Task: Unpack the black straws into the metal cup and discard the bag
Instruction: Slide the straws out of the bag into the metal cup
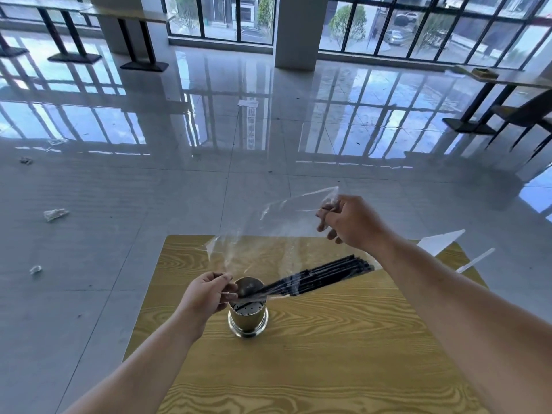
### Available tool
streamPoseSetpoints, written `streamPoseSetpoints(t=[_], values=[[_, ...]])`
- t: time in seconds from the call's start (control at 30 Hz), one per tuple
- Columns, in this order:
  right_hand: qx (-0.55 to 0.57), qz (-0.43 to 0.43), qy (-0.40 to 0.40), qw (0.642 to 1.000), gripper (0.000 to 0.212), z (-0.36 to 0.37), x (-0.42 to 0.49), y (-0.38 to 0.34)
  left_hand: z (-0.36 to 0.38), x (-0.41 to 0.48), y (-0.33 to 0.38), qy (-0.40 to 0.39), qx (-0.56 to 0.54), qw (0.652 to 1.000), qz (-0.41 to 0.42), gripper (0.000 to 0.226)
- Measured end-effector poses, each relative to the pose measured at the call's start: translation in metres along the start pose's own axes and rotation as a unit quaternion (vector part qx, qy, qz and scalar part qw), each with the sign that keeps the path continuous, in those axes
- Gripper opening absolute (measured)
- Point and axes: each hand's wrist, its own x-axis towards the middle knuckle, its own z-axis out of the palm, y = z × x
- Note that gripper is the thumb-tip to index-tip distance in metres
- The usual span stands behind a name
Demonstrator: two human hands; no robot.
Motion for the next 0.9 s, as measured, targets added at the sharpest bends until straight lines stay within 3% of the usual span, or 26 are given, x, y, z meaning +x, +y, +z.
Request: streamPoseSetpoints(t=[0.47, 0.9], values=[[-0.172, -0.074, -0.058, 0.981, 0.019, 0.048, 0.022, -0.099, -0.012, 0.011, -0.025, 0.060, -0.018, 0.996, -0.060, 0.016], [-0.149, -0.047, -0.056, 0.986, 0.015, 0.029, 0.021, -0.112, -0.010, 0.004, -0.018, 0.047, -0.023, 0.998, -0.042, 0.026]])
